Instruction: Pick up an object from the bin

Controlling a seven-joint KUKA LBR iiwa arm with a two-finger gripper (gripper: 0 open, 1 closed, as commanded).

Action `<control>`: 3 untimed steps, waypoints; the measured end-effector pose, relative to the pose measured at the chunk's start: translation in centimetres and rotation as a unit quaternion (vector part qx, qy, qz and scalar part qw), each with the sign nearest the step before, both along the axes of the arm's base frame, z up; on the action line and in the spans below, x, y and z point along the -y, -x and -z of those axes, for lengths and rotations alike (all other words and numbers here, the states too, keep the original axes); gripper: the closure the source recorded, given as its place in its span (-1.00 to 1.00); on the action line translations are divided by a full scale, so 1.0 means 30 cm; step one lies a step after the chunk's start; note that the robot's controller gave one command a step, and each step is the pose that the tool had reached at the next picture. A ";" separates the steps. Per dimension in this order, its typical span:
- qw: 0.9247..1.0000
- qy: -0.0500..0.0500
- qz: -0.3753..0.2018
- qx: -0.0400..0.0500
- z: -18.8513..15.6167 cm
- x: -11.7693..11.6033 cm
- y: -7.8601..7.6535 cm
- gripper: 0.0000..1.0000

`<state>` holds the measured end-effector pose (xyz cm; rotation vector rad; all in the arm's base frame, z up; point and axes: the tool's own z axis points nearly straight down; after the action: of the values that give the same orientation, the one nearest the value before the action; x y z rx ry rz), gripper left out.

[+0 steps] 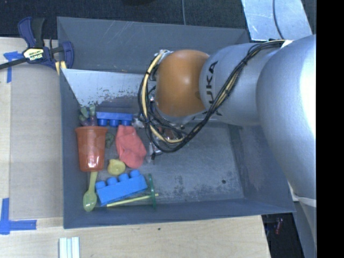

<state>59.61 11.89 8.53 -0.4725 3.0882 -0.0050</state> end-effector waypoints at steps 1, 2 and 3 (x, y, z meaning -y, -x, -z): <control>0.998 -0.001 0.066 -0.001 0.025 -0.054 -0.001 -1.00; 0.991 0.002 -0.132 0.003 0.032 -0.104 -0.086 1.00; 0.991 0.002 -0.131 0.003 0.030 -0.104 -0.084 1.00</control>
Offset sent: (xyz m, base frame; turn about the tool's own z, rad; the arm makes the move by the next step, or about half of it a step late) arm 0.0236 0.0322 -0.0109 -0.2668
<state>62.14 15.01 7.62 -0.8729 2.9937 -0.0092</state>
